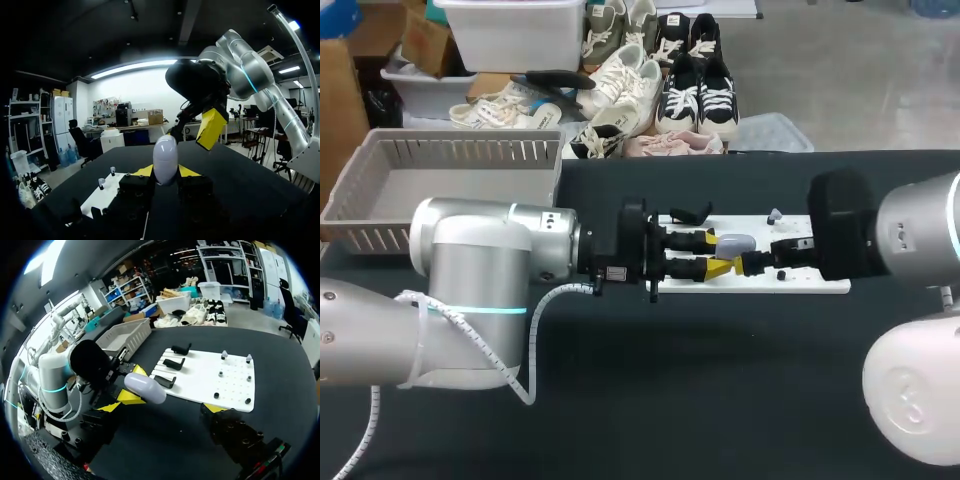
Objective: Pick up each earbud case from the left stands, insert the matching earbuds, close the lid, and place the case in the box.
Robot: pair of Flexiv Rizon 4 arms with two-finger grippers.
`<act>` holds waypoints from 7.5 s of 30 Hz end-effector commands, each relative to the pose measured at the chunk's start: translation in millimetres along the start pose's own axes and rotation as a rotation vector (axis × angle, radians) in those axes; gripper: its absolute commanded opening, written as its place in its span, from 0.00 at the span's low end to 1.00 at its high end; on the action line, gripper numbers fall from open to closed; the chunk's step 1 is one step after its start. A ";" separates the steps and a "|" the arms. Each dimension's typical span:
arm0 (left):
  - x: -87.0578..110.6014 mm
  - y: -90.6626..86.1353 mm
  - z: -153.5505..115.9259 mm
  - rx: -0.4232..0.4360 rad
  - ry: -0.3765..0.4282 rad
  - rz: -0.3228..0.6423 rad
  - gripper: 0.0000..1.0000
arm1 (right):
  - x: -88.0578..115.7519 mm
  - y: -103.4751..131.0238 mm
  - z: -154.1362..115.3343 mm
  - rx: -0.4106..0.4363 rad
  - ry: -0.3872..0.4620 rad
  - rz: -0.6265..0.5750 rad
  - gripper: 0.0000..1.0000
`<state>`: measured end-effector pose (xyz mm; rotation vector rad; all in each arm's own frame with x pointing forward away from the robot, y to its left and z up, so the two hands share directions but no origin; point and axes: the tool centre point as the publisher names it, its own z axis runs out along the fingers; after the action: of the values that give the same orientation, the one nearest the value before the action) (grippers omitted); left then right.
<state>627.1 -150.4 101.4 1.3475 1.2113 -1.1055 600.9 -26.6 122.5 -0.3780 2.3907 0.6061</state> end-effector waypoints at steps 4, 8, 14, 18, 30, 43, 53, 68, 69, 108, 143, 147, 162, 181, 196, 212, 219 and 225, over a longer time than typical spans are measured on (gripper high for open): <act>0.9 0.8 0.2 0.001 -0.002 0.000 0.00 | -3.0 -3.0 -4.0 0.230 0.009 0.009 1.00; 0.9 0.8 0.2 0.001 -0.002 0.000 0.00 | -3.8 -4.8 -5.8 0.231 0.005 0.012 1.00; 0.9 0.8 0.2 0.001 -0.002 0.000 0.00 | -2.3 -6.4 -6.6 0.229 0.006 0.015 1.00; 0.9 0.8 0.2 0.001 -0.002 0.000 0.00 | -1.7 -6.1 -6.3 0.226 0.008 0.013 1.00; 0.9 0.8 0.2 0.001 -0.002 0.000 0.00 | -3.4 -6.8 -4.2 0.226 0.009 0.010 1.00; 0.9 0.8 0.2 0.001 -0.002 0.000 0.00 | -5.6 -7.9 1.1 0.229 0.014 0.016 1.00; 0.9 0.8 0.2 0.001 -0.002 0.000 0.00 | -8.3 -8.8 5.0 0.231 0.019 0.024 1.00; 0.9 0.8 0.2 0.001 -0.002 0.000 0.00 | -12.2 -8.8 6.4 0.238 0.019 0.031 1.00; 0.9 0.8 0.2 0.001 -0.002 0.000 0.00 | -12.7 -8.1 5.9 0.237 0.018 0.031 1.00; 0.9 0.8 0.2 0.001 -0.002 0.000 0.00 | -83.8 -78.7 -58.7 0.300 -0.061 0.024 1.00; 0.9 0.8 0.2 0.001 -0.002 0.000 0.00 | -80.9 -174.5 31.2 0.456 0.361 -0.059 0.98; 0.9 0.8 0.2 0.001 -0.002 0.000 0.00 | -78.6 -178.5 38.9 0.459 0.382 -0.054 0.93; 0.9 0.8 0.2 0.001 -0.002 0.000 0.00 | -79.1 -192.7 67.1 0.494 0.460 -0.070 0.65; 0.9 0.8 0.2 0.001 -0.002 0.000 0.00 | -71.2 -205.6 80.7 0.541 0.511 -0.048 0.48; 0.9 0.8 0.2 0.001 -0.002 0.000 0.00 | -67.1 -214.0 88.1 0.576 0.525 -0.043 0.42; 0.9 0.8 0.2 0.001 -0.002 0.000 0.00 | -66.2 -217.8 90.9 0.586 0.534 -0.029 0.37; 0.9 0.8 0.2 0.001 -0.002 0.000 0.00 | -64.3 -219.3 92.9 0.590 0.542 -0.030 0.37; 0.9 0.8 0.2 0.001 -0.002 0.000 0.00 | -63.7 -220.9 94.0 0.596 0.543 -0.027 0.35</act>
<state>627.5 -150.5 101.2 1.3475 1.2107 -1.1063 786.5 -161.0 27.3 -0.3420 2.9157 -0.2694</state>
